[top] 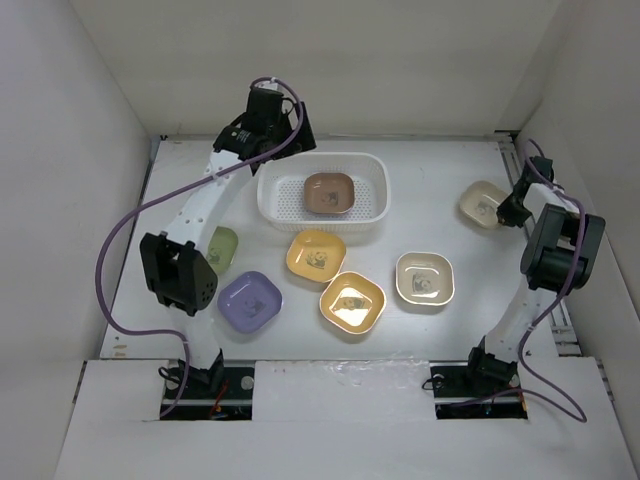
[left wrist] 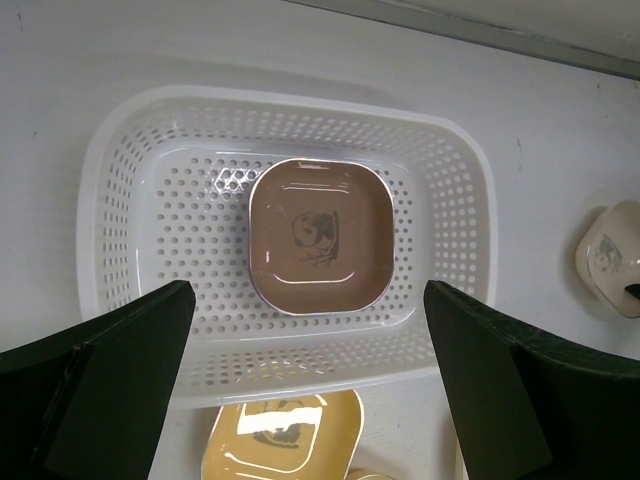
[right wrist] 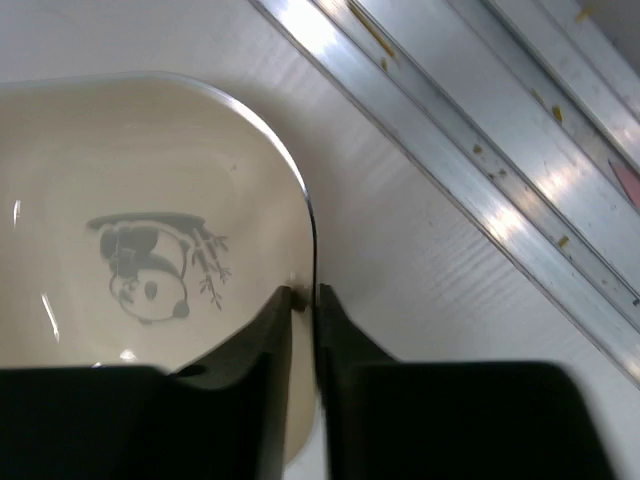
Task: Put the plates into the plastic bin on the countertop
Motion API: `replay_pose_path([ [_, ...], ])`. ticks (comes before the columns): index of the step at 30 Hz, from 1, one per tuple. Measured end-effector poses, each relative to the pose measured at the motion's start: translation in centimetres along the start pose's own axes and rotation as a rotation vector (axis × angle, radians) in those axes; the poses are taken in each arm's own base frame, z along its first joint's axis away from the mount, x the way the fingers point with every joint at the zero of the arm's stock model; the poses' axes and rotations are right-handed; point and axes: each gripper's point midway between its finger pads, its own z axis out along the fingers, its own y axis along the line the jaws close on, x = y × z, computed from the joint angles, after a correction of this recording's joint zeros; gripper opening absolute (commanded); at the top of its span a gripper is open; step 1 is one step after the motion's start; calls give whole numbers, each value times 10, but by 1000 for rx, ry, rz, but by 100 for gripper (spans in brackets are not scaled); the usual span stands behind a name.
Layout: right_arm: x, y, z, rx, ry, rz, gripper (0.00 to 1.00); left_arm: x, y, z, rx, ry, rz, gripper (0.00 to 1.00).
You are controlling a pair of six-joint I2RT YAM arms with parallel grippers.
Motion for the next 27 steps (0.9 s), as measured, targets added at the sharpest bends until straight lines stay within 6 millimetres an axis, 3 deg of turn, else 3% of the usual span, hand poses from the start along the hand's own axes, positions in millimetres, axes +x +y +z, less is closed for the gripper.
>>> replay_pose_path([
  [2, -12, 10, -5, -36, -25, 24, 0, 4, 4, 2, -7, 9, -3, 100],
  [5, -24, 22, -11, -72, -55, 36, 0, 12, 20, 5, -39, 33, -15, 100],
  [9, -18, 35, -19, -93, -53, 20, 0, 15, 58, 1, -99, 46, -61, 100],
  [12, -9, 57, -43, -133, -62, -9, 0, 6, 98, -16, -153, 19, -119, 100],
  [17, -14, 115, -126, -300, -177, -58, 0, -14, 157, -57, -255, -81, -198, 100],
  [21, -17, 178, -211, -486, -287, -121, 0, -12, 176, -83, -316, -139, -214, 100],
  [24, 2, 220, -261, -614, -321, -182, 0, -7, 184, -90, -351, -156, -218, 100],
  [27, 36, 255, -291, -708, -297, -259, 0, 3, 194, -87, -373, -141, -235, 100],
])
